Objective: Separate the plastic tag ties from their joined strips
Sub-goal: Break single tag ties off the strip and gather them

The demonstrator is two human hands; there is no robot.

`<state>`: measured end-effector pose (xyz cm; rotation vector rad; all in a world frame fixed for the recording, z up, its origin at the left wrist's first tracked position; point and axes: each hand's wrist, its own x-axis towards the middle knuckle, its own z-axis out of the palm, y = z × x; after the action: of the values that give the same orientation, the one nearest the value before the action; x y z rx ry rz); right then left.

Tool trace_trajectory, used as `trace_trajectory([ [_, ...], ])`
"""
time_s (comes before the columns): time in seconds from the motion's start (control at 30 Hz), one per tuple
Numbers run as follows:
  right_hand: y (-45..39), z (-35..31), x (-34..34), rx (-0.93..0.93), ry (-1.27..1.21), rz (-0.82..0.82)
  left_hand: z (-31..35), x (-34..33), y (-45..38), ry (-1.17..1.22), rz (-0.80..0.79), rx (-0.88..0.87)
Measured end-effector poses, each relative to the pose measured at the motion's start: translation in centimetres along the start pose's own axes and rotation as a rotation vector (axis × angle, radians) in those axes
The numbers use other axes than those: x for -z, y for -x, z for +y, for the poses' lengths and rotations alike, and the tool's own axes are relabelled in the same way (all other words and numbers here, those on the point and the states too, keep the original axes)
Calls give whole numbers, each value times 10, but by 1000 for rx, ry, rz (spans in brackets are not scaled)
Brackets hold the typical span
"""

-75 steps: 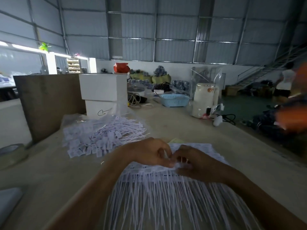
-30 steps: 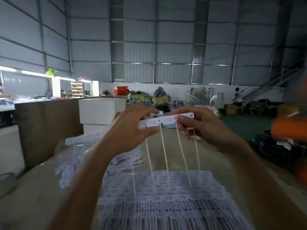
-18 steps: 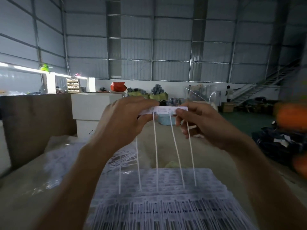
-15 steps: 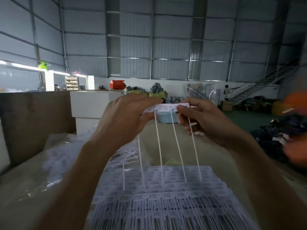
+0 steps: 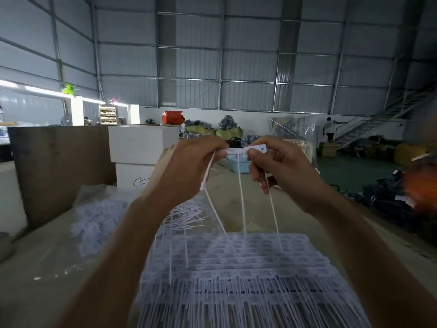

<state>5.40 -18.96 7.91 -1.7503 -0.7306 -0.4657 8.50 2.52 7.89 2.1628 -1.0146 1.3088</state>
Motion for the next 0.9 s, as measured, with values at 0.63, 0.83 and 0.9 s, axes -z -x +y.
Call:
trace_trajectory([
  [0.63,-4,9,-1,232,386,64,0,-3,0,202,49,-6],
  [0.83,-4,10,-6,191,270,148,5,-5,-2,111,71,-35],
  [0.9,-4,9,-5,157,235,165,9,-8,-2,66,33,-40],
])
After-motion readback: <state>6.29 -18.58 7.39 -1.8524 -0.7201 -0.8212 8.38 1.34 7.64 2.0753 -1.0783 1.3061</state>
